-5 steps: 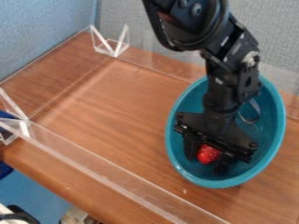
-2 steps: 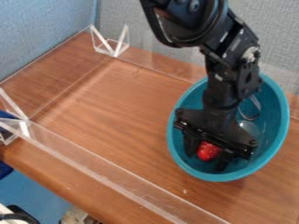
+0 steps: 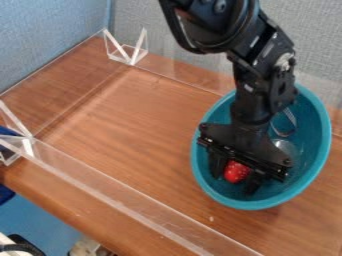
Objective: Remove the strawberry from inside the blue bowl and put it on the table
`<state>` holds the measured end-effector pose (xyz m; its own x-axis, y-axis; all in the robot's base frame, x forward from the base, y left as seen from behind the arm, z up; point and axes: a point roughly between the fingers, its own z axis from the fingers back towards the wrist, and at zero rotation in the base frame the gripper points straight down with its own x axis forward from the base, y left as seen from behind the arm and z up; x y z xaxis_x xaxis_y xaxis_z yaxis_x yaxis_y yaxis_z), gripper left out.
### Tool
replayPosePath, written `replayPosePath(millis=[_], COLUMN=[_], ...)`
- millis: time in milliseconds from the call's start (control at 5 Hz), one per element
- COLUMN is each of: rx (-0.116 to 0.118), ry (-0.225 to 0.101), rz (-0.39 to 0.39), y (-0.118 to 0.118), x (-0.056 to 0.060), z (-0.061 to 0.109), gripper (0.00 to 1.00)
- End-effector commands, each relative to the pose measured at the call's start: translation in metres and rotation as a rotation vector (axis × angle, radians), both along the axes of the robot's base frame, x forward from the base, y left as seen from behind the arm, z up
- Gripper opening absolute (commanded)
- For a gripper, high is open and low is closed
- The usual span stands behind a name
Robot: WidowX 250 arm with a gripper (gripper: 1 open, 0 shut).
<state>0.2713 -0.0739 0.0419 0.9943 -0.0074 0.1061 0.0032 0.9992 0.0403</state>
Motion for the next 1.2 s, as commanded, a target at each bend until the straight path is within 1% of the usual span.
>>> replayPosePath(millis=[0,1000], rx=[-0.014,0.004], ry=[-0.060,-0.056], rz=[0.014,-0.010], y=[0.0048,0.0086], x=[0.0046,0.0005], z=[0.0182,0.0161], gripper=[0.00,0.00])
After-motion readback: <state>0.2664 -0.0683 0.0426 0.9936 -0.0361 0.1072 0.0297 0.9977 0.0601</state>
